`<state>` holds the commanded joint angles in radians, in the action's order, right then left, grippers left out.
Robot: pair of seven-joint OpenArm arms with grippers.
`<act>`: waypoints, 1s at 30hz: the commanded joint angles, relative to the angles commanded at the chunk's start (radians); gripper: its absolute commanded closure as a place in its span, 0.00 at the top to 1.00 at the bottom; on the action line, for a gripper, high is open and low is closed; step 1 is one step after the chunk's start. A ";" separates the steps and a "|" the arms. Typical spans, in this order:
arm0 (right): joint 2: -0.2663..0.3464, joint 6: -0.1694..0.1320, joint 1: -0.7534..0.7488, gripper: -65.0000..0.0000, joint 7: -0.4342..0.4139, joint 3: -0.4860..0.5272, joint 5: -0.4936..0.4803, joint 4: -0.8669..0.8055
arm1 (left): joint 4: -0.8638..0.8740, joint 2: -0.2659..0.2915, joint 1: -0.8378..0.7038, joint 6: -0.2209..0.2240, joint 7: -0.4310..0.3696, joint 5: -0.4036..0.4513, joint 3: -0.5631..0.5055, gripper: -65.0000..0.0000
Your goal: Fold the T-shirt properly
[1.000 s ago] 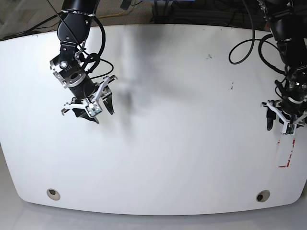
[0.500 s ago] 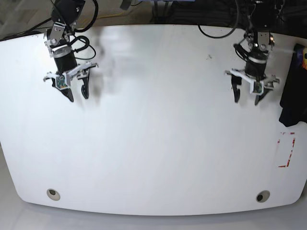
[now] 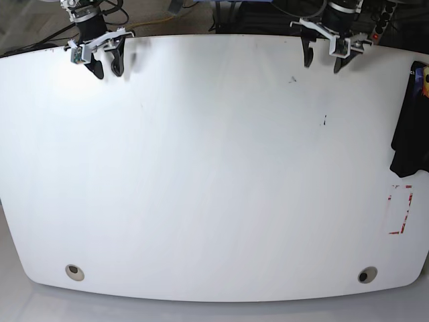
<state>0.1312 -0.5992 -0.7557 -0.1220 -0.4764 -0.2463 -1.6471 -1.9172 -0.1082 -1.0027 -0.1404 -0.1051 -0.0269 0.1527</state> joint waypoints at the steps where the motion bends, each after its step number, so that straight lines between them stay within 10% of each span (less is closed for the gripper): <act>1: 0.005 0.000 -0.029 0.45 0.000 0.000 -0.011 0.000 | -0.003 0.000 -0.032 0.000 0.000 -0.002 0.002 0.59; 13: -0.005 -0.089 -0.333 0.44 0.003 0.040 -0.087 0.035 | 0.143 0.052 -0.238 0.000 0.000 -0.003 0.003 0.59; 30: 0.081 -0.043 0.005 0.44 -0.110 0.313 -0.035 0.824 | 0.990 0.026 0.236 0.002 -0.005 0.003 0.002 0.59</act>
<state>0.2125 -0.6421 -0.7511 -0.2325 -0.1634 -0.2816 -0.8232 -0.9275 -0.0821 -0.7664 -0.1389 -0.1097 -0.0238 0.1542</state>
